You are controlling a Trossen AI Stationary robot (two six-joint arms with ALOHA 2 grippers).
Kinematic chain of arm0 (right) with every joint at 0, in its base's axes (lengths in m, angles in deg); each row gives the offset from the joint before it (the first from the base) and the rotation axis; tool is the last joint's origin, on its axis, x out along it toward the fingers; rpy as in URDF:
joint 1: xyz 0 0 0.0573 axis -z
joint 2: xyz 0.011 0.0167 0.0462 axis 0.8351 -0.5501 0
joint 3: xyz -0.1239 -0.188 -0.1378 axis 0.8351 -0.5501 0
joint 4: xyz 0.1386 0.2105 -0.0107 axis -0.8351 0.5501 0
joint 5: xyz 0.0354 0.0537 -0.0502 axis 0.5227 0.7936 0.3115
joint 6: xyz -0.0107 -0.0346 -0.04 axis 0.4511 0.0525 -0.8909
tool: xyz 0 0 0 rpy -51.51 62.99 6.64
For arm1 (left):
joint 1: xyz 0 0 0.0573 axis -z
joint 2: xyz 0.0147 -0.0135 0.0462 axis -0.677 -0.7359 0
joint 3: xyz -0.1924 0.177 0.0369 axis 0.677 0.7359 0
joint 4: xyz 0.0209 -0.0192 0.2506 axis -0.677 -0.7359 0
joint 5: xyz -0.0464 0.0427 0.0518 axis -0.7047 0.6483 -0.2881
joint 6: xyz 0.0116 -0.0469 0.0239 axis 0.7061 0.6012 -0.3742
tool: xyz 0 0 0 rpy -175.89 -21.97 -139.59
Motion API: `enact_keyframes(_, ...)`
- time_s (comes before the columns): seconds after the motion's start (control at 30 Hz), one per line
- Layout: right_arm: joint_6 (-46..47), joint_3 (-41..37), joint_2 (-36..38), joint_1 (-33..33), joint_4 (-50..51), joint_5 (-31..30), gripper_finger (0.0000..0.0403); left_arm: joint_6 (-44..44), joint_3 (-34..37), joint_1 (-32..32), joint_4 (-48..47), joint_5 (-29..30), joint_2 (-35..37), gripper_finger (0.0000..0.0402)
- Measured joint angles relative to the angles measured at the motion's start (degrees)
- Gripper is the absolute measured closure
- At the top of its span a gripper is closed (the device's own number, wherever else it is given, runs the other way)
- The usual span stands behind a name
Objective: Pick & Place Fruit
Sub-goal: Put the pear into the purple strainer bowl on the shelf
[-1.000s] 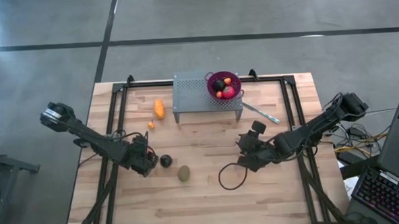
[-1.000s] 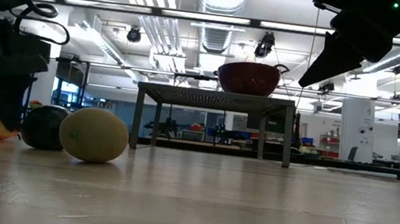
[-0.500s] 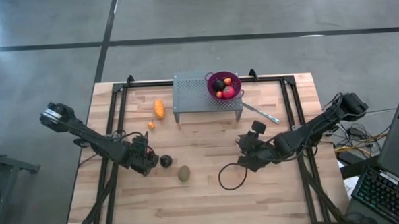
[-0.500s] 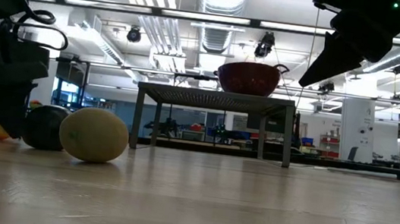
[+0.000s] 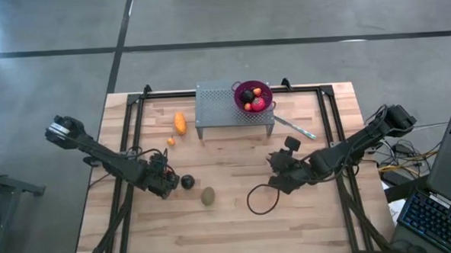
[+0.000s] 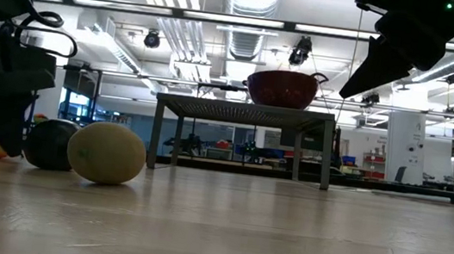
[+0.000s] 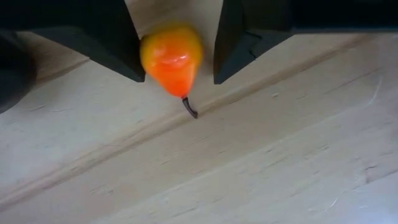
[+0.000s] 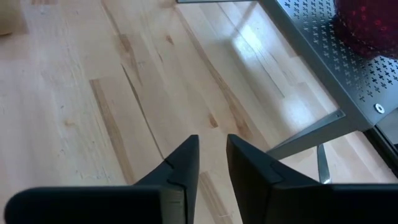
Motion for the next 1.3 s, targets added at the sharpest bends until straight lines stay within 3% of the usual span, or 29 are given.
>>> enact_keyframes(0.27, 0.0, 0.0, 0.0, 0.0, 0.0, 0.0, 0.0339, -0.04, -0.04, 0.04, 0.02, 0.0, 0.0, 0.0256)
enact_keyframes(1.03, -0.85, 0.0, 0.0, 0.0, 0.01, 0.0, 0.0283, -2.43, -1.14, -0.02, -0.49, -1.06, 0.68, 0.0254)
enact_keyframes(1.3, -1.17, 0.0, 0.0, 0.0, -0.15, -0.02, 0.0269, -7.53, -7.53, -0.02, -6.13, 4.85, 2.67, 0.0256)
